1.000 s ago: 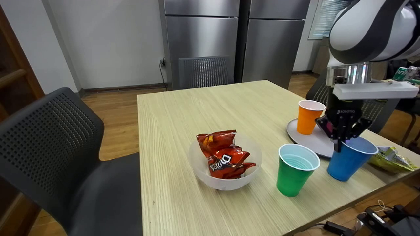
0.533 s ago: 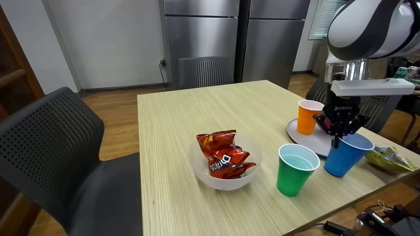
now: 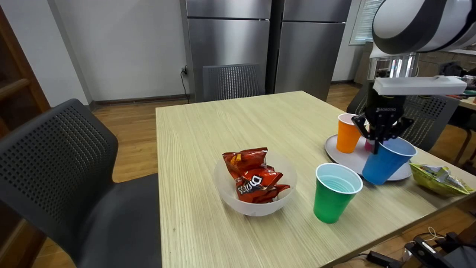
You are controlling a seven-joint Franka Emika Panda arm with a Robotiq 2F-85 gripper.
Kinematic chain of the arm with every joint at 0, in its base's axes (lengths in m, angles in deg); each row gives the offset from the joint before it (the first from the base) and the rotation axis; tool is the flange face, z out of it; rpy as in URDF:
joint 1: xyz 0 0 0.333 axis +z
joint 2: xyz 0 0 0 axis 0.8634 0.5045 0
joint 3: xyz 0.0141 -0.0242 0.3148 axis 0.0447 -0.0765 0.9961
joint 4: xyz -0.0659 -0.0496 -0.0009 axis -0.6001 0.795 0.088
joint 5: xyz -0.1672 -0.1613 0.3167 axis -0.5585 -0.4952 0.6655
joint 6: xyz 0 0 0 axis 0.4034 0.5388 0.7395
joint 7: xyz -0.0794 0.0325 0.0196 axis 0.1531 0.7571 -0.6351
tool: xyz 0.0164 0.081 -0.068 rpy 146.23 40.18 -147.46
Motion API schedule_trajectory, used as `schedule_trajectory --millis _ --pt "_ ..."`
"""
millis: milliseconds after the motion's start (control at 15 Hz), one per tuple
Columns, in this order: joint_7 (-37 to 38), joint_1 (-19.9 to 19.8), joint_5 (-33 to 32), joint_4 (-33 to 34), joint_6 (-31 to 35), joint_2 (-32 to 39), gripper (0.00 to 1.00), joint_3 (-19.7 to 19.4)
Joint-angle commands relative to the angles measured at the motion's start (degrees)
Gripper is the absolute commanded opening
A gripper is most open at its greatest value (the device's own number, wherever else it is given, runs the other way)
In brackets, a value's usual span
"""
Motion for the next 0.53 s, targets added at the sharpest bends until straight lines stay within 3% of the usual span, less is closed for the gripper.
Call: schedule_trajectory --millis 0,467 --pt "1.0 -0.1 -1.7 1.3 -2.0 -2.4 0.01 -0.5" --pt "0.9 -1.1 -1.3 6.8 -2.3 -0.3 0.01 -2.1"
